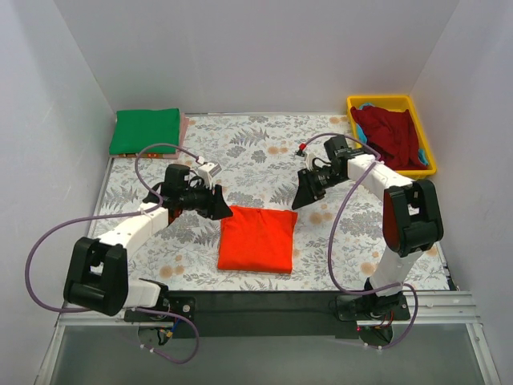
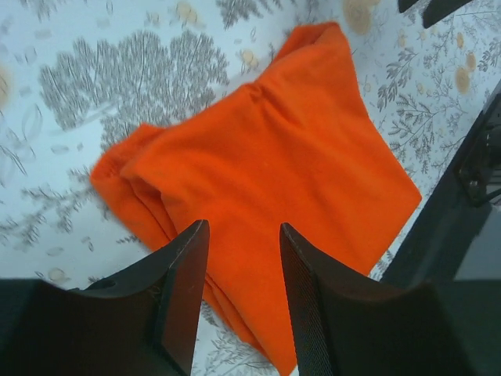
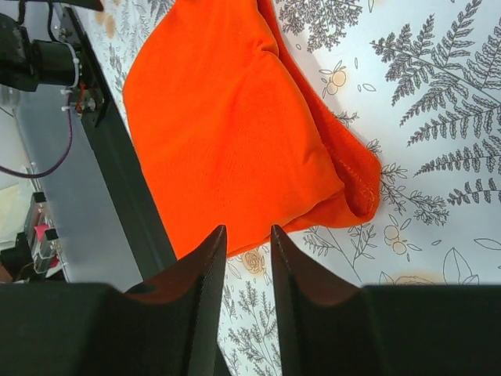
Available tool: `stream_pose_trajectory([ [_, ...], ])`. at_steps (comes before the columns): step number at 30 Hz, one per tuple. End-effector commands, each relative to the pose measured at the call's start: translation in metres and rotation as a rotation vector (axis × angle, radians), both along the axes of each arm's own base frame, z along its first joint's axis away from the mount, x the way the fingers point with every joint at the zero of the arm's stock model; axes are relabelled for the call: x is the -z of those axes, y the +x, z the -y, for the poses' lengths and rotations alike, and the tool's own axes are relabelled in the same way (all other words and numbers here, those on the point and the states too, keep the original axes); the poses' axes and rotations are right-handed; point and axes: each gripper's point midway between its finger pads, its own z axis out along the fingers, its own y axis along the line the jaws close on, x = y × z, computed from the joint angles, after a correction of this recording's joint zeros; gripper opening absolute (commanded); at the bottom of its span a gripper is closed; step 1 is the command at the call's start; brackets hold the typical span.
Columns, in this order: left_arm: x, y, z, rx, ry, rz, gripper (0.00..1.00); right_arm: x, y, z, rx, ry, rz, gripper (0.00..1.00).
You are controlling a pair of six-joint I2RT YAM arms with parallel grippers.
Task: Fold and stack the t-shirts
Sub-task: Fold the tshirt
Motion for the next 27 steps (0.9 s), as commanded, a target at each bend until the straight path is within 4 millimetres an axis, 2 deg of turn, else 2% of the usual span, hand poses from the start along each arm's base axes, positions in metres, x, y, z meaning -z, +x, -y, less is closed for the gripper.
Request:
stream_pose_trajectory([
  [1,0.023,-0.018,-0.003,-0.102,-0.015,-0.253,0.4,0.008,0.009,-0.011,0.04,-0.045,0.044,0.37],
  [5,0.023,0.0,-0.006,-0.145,0.005,-0.246,0.42,0.026,0.01,-0.014,0.041,-0.081,0.003,0.43],
  [13,0.042,0.013,-0.002,-0.14,0.026,-0.297,0.42,0.046,0.01,-0.017,0.047,-0.119,-0.06,0.5],
  [19,0.051,0.023,-0.003,-0.159,0.044,-0.288,0.43,0.049,0.007,-0.023,0.032,-0.109,-0.088,0.52],
  [24,0.044,0.028,0.003,-0.152,0.005,-0.272,0.43,0.052,0.004,-0.021,0.033,-0.124,-0.09,0.52],
  [27,0.045,0.033,0.004,-0.152,0.004,-0.264,0.41,0.049,0.004,-0.023,0.029,-0.112,-0.087,0.47],
])
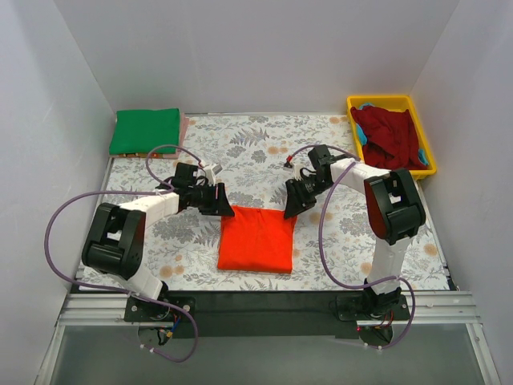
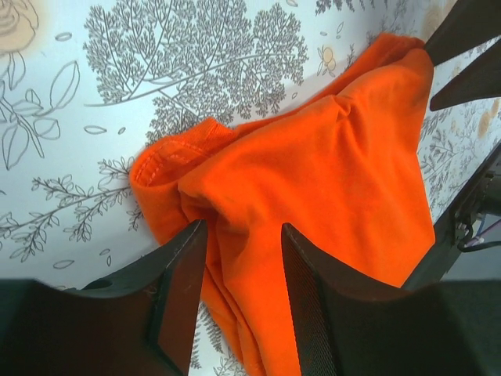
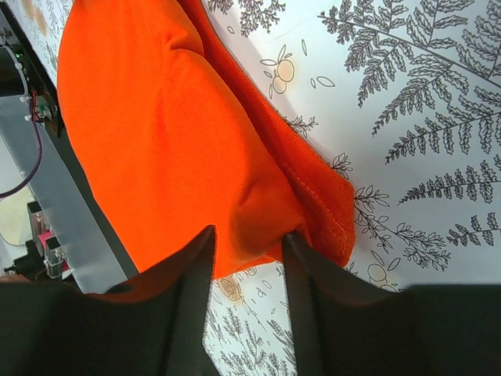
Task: Fold and stack the t-shirts
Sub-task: Fold the tshirt
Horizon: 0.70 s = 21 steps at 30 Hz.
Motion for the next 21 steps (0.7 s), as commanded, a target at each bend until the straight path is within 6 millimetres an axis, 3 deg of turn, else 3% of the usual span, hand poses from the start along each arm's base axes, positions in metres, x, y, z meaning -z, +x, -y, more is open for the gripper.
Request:
stream_pose_trajectory([
  [1,-0.017,0.02,0.006,0.0,-0.035,0.072,0.41,-0.009,0.006,-0.006,-0.002,0.024,0.026,0.42],
  [3,-0.016,0.023,0.008,0.004,-0.041,0.076,0.38,-0.009,0.01,-0.006,-0.001,0.026,0.03,0.36],
  [4,-0.015,0.024,0.008,0.003,-0.039,0.072,0.36,-0.01,0.01,-0.008,-0.003,0.029,0.031,0.28],
  [8,-0.013,0.034,0.003,-0.028,-0.006,0.089,0.13,-0.011,0.016,-0.006,-0.001,0.016,0.053,0.08],
  [9,-0.013,0.035,-0.002,-0.042,-0.001,0.089,0.01,-0.014,0.018,-0.005,0.003,0.016,0.066,0.02],
  [17,-0.04,0.04,-0.032,-0.106,-0.001,0.185,0.0,-0.032,0.03,0.019,0.039,-0.026,0.178,0.01],
  [21,-0.03,0.047,-0.035,-0.109,0.016,0.183,0.0,-0.024,0.041,0.024,0.034,-0.068,0.217,0.01],
])
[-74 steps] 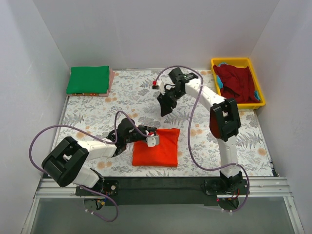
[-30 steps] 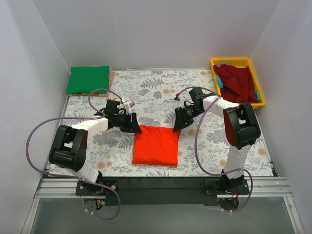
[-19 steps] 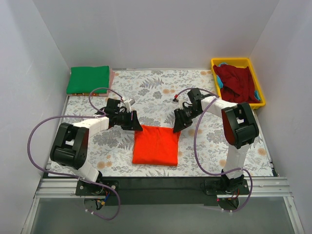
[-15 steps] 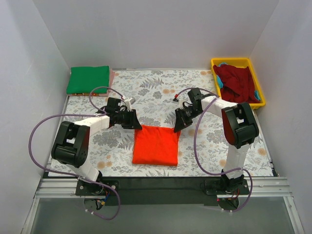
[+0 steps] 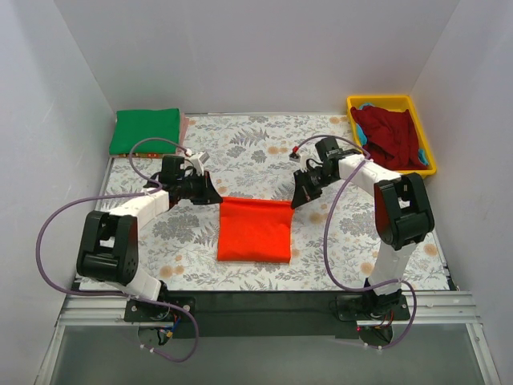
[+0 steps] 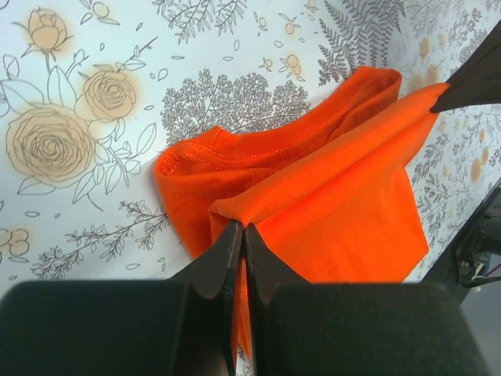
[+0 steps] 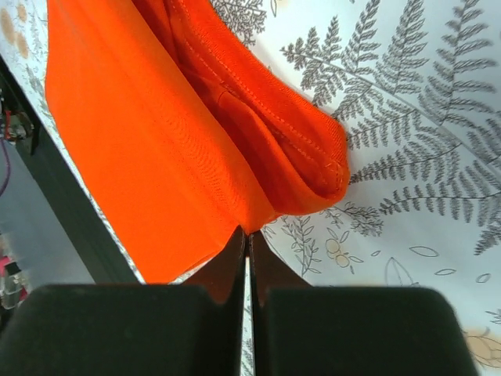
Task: Fold and stack the t-shirts
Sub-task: Fold the tshirt
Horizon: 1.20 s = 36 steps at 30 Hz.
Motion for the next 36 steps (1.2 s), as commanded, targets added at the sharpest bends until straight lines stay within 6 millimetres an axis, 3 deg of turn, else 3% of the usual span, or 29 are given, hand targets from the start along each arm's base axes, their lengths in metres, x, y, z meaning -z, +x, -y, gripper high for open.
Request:
stream_pose_trajectory([
  [1,0.002,0.012,-0.008,-0.011,0.035,0.05,0.0,-0.002,0.021,0.008,-0.004,-0.054,0.098,0.01],
  [6,0.022,0.036,-0.008,-0.026,0.049,0.045,0.0,0.023,0.047,0.009,-0.007,-0.1,0.125,0.01],
  [11,0.029,0.054,-0.007,-0.021,0.048,0.055,0.0,0.023,0.072,0.0,-0.003,-0.085,0.165,0.01],
  [14,0.027,0.056,-0.007,-0.017,0.042,0.058,0.0,0.012,0.076,-0.007,0.008,-0.049,0.159,0.29],
  [16,0.016,0.058,-0.008,-0.012,0.011,0.053,0.19,-0.003,0.076,-0.009,0.016,-0.025,0.177,0.42],
  [19,-0.011,0.047,-0.012,-0.005,-0.051,0.044,0.32,-0.035,0.076,-0.006,0.046,0.016,0.209,0.47],
  [22,-0.028,0.019,-0.011,0.019,-0.079,0.023,0.4,-0.055,0.058,-0.002,0.061,0.064,0.181,0.48],
  [25,-0.021,-0.014,-0.009,0.014,-0.111,-0.064,0.44,-0.05,0.027,-0.004,0.049,0.112,0.083,0.49],
  [26,-0.011,-0.028,-0.009,0.014,-0.114,-0.116,0.45,-0.047,0.021,-0.004,0.042,0.117,0.065,0.49],
  [30,0.009,-0.047,-0.007,0.009,-0.123,-0.191,0.45,-0.015,-0.008,-0.004,0.021,0.099,-0.042,0.48],
  [36,0.017,-0.053,0.003,0.042,-0.143,-0.241,0.45,0.002,-0.029,-0.013,-0.017,0.12,-0.132,0.47],
])
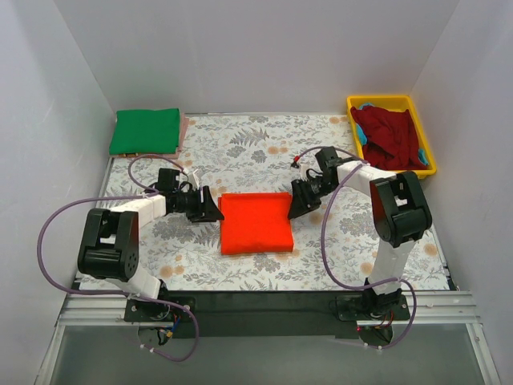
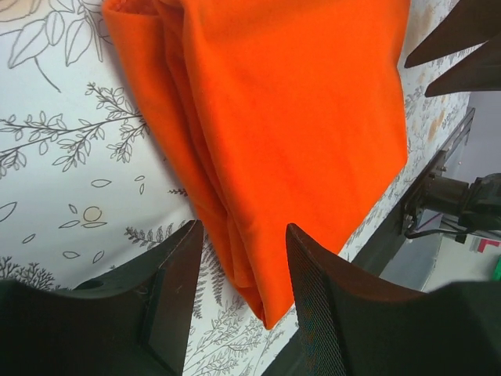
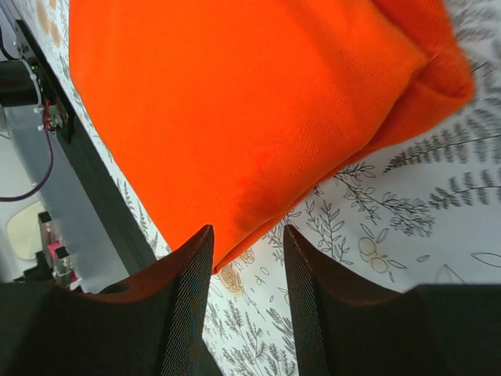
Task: Fold and stack the t-shirts
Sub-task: Fold the tshirt
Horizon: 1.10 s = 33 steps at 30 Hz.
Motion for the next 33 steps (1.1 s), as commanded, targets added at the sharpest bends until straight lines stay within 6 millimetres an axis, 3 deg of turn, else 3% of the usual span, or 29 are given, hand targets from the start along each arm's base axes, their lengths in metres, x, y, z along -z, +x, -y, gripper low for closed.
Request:
stream_pose_trajectory([
  [1,-0.009,-0.001,0.01,0.031,-0.043,0.004,0.45,-0.006,-0.012,-0.012,-0.031,0.062,-0.046,0.47],
  [6,-0.001,-0.005,0.016,0.048,-0.063,-0.024,0.43,0.008,-0.027,-0.017,-0.05,0.061,-0.106,0.47],
  [10,0.003,-0.003,0.018,0.045,-0.065,-0.036,0.34,0.01,-0.028,-0.02,-0.053,0.066,-0.129,0.39],
  [11,0.002,-0.001,0.018,0.044,-0.065,-0.032,0.28,0.009,-0.026,-0.021,-0.054,0.069,-0.125,0.37],
  [13,0.002,0.0,0.019,0.044,-0.072,-0.036,0.18,0.01,-0.025,-0.021,-0.052,0.067,-0.128,0.24],
  [14,0.0,0.001,0.02,0.046,-0.075,-0.029,0.08,0.011,-0.025,-0.021,-0.051,0.063,-0.126,0.17],
  [15,-0.002,0.003,0.02,0.045,-0.077,-0.022,0.03,0.01,-0.022,-0.021,-0.05,0.06,-0.117,0.02],
  [19,-0.004,0.012,0.008,0.008,-0.022,0.024,0.0,0.004,0.0,-0.018,-0.024,0.035,-0.052,0.01],
  [24,0.008,0.03,-0.021,-0.062,0.059,0.043,0.0,0.006,0.026,-0.01,0.013,0.003,-0.003,0.01],
  [29,0.008,0.04,-0.02,-0.042,0.023,0.041,0.0,0.005,0.034,-0.015,0.004,0.024,-0.003,0.01],
  [30,0.002,0.039,-0.015,-0.025,-0.014,0.04,0.14,0.002,0.034,-0.017,-0.004,0.041,-0.007,0.12],
  [32,-0.01,0.039,-0.012,-0.011,-0.047,0.06,0.22,-0.012,0.038,-0.018,-0.016,0.057,0.023,0.37],
  [33,-0.028,0.04,-0.013,-0.016,-0.066,0.116,0.27,-0.019,0.04,-0.018,-0.03,0.065,0.052,0.54],
])
